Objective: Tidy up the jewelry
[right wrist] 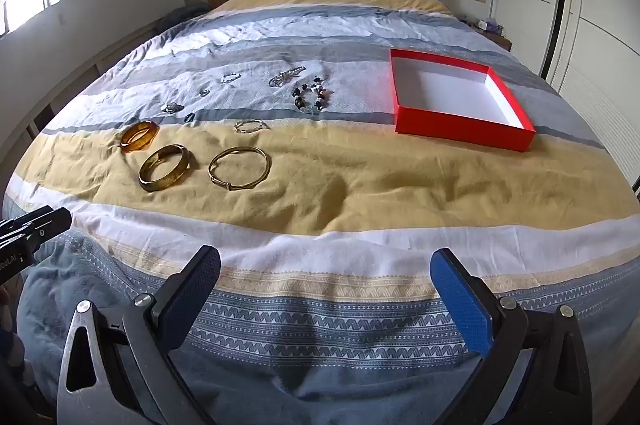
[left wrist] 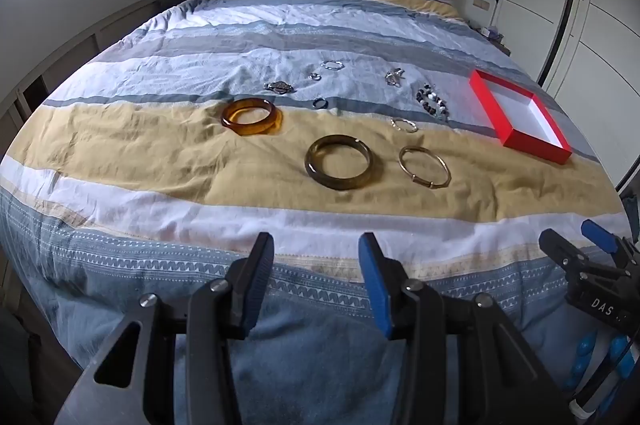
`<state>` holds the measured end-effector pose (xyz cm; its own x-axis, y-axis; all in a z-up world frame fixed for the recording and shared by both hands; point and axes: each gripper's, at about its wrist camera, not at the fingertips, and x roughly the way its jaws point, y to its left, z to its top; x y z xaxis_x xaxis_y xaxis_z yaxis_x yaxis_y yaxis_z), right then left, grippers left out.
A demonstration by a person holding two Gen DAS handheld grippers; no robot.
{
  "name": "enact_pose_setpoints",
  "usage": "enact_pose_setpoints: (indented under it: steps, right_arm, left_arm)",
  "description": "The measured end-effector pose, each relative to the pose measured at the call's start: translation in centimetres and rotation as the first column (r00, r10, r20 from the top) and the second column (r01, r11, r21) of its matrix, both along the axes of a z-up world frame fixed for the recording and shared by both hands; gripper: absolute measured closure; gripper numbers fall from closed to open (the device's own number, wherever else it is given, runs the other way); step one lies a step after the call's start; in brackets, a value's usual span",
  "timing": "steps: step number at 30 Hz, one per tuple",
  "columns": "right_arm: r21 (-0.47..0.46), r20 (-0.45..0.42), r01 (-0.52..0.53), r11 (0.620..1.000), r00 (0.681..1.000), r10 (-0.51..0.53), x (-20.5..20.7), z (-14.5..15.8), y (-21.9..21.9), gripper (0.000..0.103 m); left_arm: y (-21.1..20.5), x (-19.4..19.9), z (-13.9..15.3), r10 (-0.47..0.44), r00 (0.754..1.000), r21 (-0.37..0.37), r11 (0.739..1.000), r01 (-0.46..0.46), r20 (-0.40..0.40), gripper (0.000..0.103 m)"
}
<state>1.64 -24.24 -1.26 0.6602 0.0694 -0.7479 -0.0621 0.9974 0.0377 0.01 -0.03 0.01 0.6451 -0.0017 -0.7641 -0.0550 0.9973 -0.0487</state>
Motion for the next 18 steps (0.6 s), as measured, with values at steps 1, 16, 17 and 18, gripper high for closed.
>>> enact_pose_setpoints:
  steps: [1, 16, 17, 18]
  right_arm:
    - [0.0, -0.001, 0.0, 1.0, 1.0, 0.0, 0.0, -0.01, 0.0, 0.0]
    - [0.006, -0.009, 0.005, 1.0, 1.0, -0.005, 0.12, -0.12, -0.12, 0.0]
    - [0.006, -0.009, 0.006, 1.0, 1.0, -0.006, 0.08, -0.13, -0.05, 0.0]
    - [0.007, -0.011, 0.006, 1.0, 1.0, -0.006, 0.09, -0.15, -0.02, 0.0]
  left_arm:
    - [-0.03, -0.02, 0.02, -0.001, 1.0, 0.001, 1.0, 0.001, 0.002, 0.061]
    - [0.38, -0.03, -0.68, 0.012, 1.0, 0.022, 1.0, -0.012, 0.004, 0.061]
    - [0.1, 0.13, -0.35, 0.017, 1.0, 0.024, 1.0, -0.017, 0.002, 0.061]
    - [0.09, 0.14, -0.31, 0.018, 1.0, 0.027, 0.999, -0.018, 0.003, 0.061]
